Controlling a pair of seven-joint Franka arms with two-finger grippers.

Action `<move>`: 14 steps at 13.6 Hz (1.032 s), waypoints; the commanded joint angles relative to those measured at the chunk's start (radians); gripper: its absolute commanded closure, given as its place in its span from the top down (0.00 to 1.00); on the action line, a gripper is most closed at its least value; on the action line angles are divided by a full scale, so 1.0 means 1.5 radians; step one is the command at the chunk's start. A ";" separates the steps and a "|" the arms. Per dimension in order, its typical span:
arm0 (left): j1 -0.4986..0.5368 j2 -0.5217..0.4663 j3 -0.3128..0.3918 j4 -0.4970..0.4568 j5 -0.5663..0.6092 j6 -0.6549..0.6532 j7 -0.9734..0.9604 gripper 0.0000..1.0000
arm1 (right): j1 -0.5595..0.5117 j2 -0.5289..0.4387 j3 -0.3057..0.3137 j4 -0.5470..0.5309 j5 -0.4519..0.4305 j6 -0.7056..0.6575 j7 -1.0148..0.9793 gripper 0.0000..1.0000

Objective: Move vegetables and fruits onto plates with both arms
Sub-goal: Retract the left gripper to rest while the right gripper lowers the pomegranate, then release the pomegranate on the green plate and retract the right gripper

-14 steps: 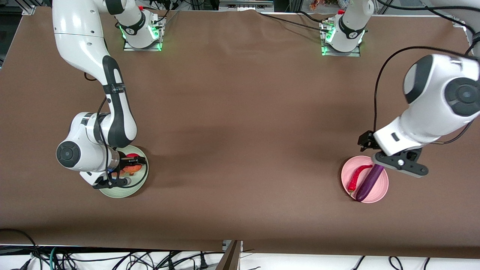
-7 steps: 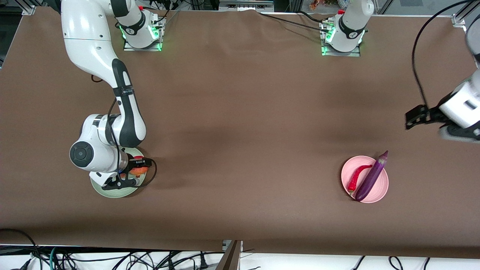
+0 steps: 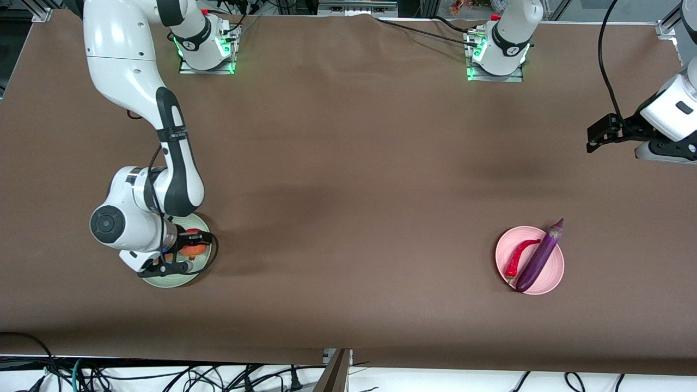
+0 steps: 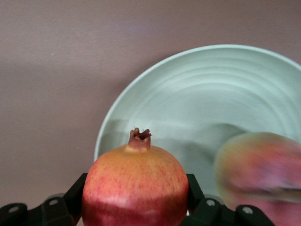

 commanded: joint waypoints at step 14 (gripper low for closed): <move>0.003 -0.011 -0.007 0.002 -0.004 -0.016 -0.012 1.00 | -0.010 -0.177 -0.057 0.089 -0.010 -0.243 -0.001 1.00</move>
